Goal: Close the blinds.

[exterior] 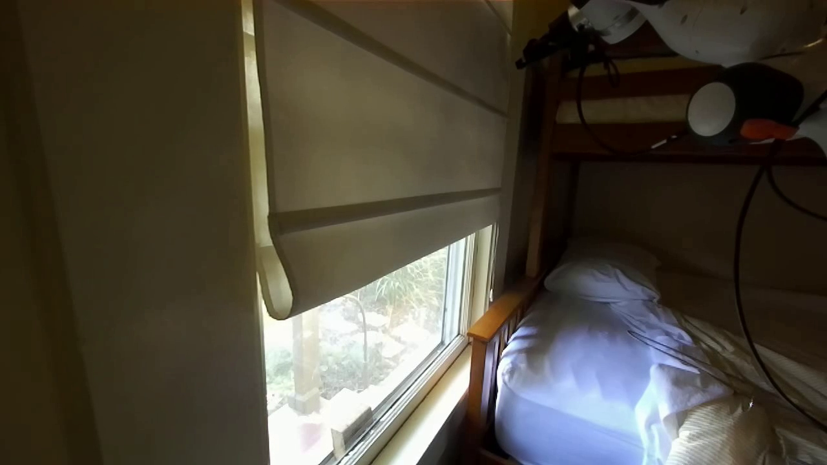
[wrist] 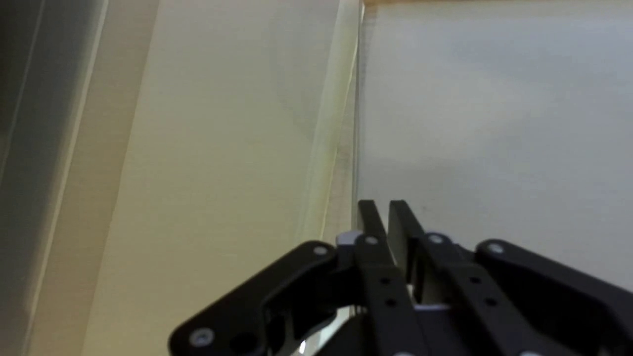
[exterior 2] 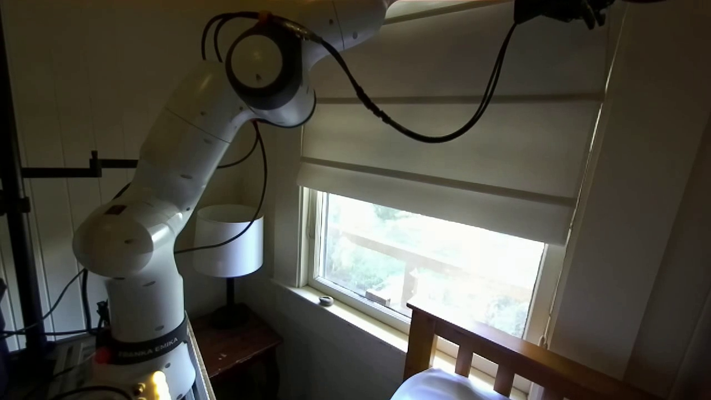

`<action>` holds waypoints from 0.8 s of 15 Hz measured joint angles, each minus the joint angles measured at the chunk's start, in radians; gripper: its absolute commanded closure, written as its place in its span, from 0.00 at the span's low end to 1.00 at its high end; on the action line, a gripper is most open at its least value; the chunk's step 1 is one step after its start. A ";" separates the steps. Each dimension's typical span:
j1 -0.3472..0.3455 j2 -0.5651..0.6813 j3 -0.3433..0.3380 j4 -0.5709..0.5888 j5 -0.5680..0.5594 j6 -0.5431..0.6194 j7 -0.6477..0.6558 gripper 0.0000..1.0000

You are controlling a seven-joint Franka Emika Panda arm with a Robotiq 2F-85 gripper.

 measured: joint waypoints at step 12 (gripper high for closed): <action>-0.103 -0.079 -0.007 0.013 0.041 -0.344 -0.093 0.80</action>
